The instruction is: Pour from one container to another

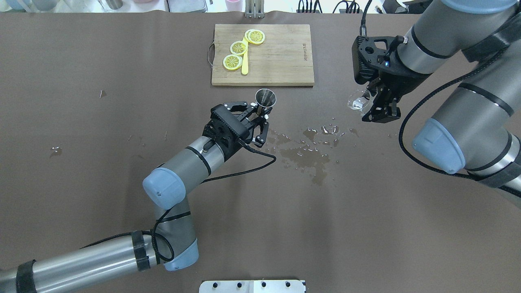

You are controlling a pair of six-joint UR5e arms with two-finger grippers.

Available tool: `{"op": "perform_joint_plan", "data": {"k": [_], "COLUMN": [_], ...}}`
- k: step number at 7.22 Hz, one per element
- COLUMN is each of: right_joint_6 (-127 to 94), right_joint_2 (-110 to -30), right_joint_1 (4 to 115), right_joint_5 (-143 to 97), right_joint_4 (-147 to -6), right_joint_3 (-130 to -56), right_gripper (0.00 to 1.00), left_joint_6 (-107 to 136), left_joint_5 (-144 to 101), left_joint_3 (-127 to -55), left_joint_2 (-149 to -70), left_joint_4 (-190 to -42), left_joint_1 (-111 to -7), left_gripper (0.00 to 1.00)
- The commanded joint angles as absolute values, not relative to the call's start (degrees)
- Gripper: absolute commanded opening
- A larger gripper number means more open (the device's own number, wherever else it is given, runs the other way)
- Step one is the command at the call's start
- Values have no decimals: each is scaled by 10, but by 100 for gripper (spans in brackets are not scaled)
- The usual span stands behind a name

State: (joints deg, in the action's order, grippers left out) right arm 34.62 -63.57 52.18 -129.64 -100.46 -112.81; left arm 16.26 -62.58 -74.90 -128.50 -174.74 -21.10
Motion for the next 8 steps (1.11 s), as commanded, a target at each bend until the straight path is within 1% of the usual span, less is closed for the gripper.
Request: {"op": "perform_joint_plan", "data": {"k": [1, 2, 4, 5, 6, 8], "right_joint_6": [345, 342, 279, 227, 190, 121], "right_joint_2": [-670, -683, -710, -715, -722, -727], "right_joint_1": [537, 543, 543, 543, 543, 543], "right_joint_5": [-1327, -1337, -1339, -1340, -1346, -1363], "right_joint_4": [-893, -827, -699, -619, -553, -422], "right_joint_3": [-1101, -1080, -1045, -1015, -988, -926], "right_gripper": [0, 0, 0, 0, 0, 0], "left_joint_6": [140, 101, 91, 91, 93, 116], "left_joint_5": [-627, -642, -646, -644, -641, -596], "left_joint_3": [-786, -816, -825, -845, -854, -852], "left_joint_2": [-1225, -1196, -1151, -1107, -1071, -1038], "left_joint_4": [-1806, -1813, -1823, -1823, -1822, -1823], "left_joint_1": [-230, -249, -250, -253, -270, -274], "left_gripper": [0, 0, 0, 0, 0, 0]}}
